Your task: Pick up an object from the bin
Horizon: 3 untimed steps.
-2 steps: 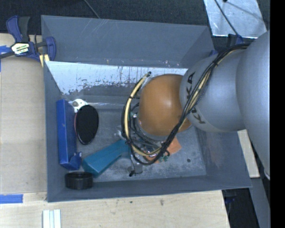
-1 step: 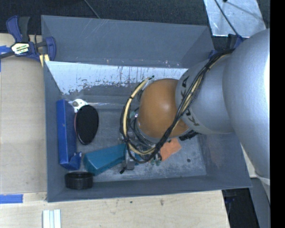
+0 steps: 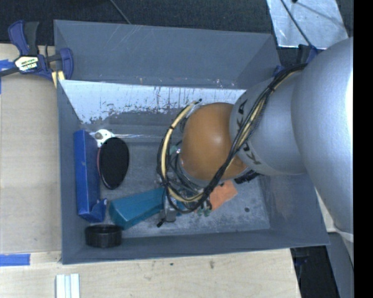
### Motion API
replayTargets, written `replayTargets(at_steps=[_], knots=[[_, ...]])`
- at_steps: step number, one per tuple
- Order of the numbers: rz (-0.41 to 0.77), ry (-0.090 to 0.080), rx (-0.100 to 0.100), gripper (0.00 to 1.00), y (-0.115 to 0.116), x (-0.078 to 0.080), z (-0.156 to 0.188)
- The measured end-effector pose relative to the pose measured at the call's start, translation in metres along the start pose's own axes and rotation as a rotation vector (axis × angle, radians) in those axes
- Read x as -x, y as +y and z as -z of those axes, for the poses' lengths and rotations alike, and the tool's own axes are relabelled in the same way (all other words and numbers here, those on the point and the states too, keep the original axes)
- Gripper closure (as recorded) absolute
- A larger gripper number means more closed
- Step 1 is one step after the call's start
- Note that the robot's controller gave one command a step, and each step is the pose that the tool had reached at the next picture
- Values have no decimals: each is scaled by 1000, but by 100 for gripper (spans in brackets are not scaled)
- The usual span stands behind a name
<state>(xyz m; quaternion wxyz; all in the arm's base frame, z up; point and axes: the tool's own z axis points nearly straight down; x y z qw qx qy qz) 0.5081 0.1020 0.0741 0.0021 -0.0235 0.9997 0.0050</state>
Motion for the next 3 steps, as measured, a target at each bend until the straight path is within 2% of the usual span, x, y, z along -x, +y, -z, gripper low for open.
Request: replayTargets(at_steps=[1, 2, 3], knots=[[1, 0, -1, 100, 0, -1, 5], [0, 7, -6, 100, -2, -3, 25], [-3, 6, -9, 100, -4, -2, 43]])
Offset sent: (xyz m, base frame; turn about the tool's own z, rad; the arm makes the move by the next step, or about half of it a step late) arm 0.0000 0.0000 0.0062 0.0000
